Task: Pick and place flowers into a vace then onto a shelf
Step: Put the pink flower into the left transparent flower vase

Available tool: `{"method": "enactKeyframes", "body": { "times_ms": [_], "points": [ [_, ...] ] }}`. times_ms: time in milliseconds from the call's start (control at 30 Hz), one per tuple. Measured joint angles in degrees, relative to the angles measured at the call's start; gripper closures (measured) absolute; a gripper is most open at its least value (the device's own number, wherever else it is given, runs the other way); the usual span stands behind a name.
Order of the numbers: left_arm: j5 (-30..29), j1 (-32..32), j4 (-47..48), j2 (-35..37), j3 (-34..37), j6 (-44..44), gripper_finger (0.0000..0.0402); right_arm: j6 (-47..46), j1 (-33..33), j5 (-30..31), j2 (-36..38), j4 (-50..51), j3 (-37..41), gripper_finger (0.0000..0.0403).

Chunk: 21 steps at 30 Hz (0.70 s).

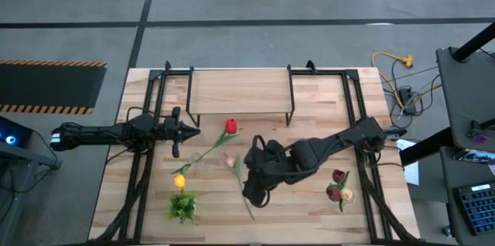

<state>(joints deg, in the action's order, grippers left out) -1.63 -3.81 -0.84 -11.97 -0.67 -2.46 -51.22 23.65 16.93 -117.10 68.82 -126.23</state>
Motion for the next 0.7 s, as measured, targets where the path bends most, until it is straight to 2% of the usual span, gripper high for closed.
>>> {"method": "enactKeyframes", "body": {
  "times_ms": [167, 433, 700],
  "points": [
    [0.0, 0.0, 0.0, 0.0, 0.0, 0.0, 0.0396, -1.3, 0.0, -0.3, -2.8, -0.2, 0.1, 0.0044],
    [0.0, 0.0, 0.0, 0.0, 0.0, 0.0, 0.0396, 1.6, 0.0, -0.4, -12.7, -4.0, 0.2, 0.0045],
    [0.0, 0.0, 0.0, 0.0, 0.0, 0.0, 0.0396, 2.3, -1.5, -3.6, -20.5, -9.0, 0.2, 0.0052]
  ]
}}
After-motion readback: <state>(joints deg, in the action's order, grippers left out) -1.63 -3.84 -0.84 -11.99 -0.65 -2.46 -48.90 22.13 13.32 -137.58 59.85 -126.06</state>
